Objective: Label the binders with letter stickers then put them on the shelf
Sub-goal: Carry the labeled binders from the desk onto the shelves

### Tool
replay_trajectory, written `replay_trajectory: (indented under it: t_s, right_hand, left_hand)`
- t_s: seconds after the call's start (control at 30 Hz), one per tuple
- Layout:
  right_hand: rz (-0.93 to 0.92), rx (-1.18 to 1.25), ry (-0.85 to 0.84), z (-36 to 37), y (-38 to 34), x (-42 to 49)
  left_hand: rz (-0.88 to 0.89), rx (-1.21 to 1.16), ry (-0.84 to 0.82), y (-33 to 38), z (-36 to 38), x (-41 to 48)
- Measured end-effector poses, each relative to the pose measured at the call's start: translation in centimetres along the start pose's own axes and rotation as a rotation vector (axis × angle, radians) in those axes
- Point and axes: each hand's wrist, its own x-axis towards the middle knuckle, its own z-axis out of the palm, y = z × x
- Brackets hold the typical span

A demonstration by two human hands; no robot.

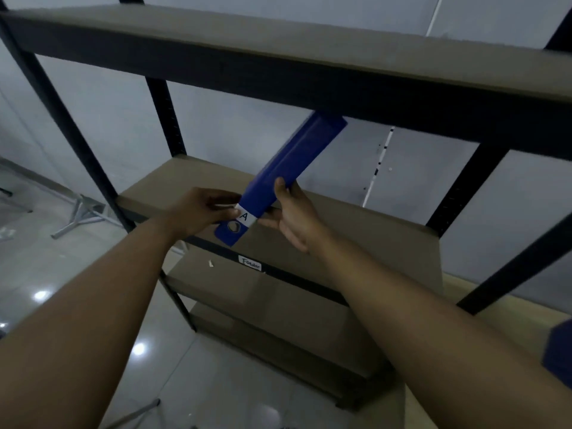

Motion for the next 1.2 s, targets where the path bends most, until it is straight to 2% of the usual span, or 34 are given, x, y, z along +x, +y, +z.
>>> replay_trajectory:
  t_s: [0.1, 0.3, 0.37, 0.47, 0.63, 0.8, 1.0, 1.1, 1.2]
  right_hand:
    - [-0.043, -0.048, 0.031, 3.6, 1.1, 2.0]
    - [-0.095, -0.182, 0.082, 12.3, 3.3, 4.3]
    - [-0.11, -0.212, 0.103, 14.9, 3.5, 5.0]
    - [-0.085, -0.227, 0.118, 17.7, 3.5, 6.0]
    - [-0.073, -0.278, 0.106, 22.3, 3.7, 8.1]
    - [-0.083, -0.276, 0.1, 26.9, 4.6, 10.9]
    - [-0.096, -0.335, 0.077, 31.2, 5.5, 15.0]
    - [-0.105, -0.348, 0.094, 33.0, 5.8, 16.8]
    - [-0.111, -0.38, 0.134, 34.9, 6.5, 18.7]
  left_hand:
    - [0.021, -0.096, -0.052, -3.3, -3.1, 1.4]
    - [0.108, -0.094, -0.171, -9.9, -9.3, 1.9]
    - [0.122, -0.169, -0.205, -11.5, -11.1, 2.1]
    - [0.129, -0.228, -0.207, -13.2, -13.3, 2.3]
    - [0.142, -0.074, -0.047, -15.6, -16.4, 1.1]
    - [0.158, 0.173, 0.245, -17.8, -20.1, -0.3]
    - [0.17, 0.083, 0.557, -21.5, -25.6, -1.6]
    - [0.061, -0.025, 0.535, -22.7, -27.5, -1.1]
    - [0.047, 0.015, 0.429, -23.2, -28.3, -0.2]
